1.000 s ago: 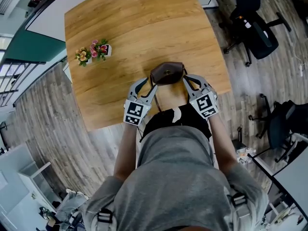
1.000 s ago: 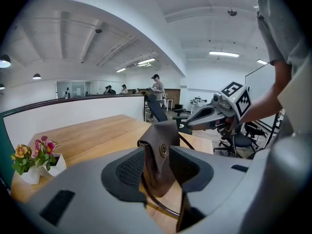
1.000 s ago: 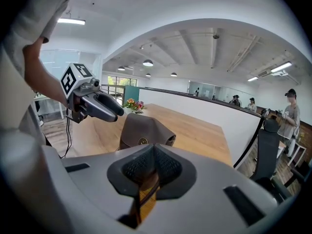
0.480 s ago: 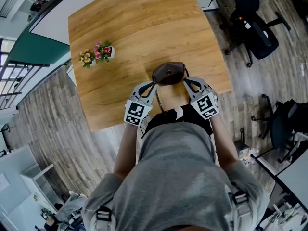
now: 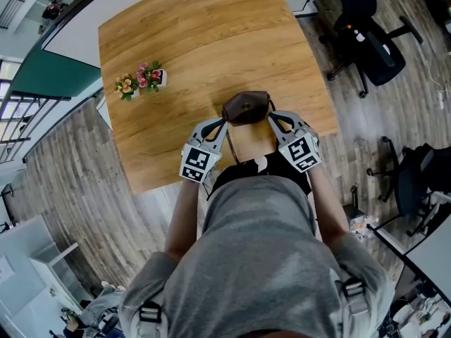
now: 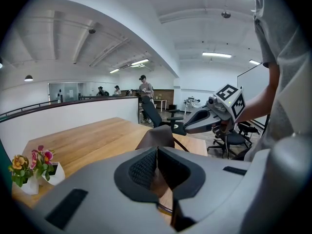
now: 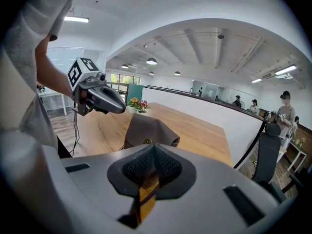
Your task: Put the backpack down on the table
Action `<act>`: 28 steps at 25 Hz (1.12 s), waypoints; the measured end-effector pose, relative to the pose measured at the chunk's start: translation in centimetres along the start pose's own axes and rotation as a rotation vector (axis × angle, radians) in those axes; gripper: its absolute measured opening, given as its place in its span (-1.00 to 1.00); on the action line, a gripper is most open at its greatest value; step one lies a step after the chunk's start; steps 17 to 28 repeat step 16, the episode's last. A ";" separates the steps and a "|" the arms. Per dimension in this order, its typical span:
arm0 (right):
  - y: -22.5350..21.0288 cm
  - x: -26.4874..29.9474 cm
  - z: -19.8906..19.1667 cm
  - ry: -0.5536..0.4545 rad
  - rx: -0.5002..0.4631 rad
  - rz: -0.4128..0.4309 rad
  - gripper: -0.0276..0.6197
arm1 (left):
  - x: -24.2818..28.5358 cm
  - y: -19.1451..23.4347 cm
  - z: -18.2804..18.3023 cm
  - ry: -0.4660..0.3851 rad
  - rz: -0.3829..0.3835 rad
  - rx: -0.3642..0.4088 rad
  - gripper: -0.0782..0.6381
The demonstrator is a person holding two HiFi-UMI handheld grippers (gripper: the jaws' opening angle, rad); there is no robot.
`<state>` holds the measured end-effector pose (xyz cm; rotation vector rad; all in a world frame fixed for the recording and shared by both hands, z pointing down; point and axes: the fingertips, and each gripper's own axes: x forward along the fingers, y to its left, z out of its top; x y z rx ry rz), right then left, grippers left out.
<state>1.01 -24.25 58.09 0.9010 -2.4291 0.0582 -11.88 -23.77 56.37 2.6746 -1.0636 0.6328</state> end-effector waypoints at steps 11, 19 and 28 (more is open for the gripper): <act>-0.1 0.6 -0.2 0.039 -0.020 -0.013 -0.91 | 0.2 0.5 -0.2 -0.001 0.000 -0.006 -0.71; 0.1 0.6 -0.1 0.050 -0.018 -0.007 -0.91 | 0.1 0.8 -0.3 0.006 0.006 -0.006 -0.71; 0.1 0.6 -0.1 0.050 -0.018 -0.007 -0.91 | 0.1 0.8 -0.3 0.006 0.006 -0.006 -0.71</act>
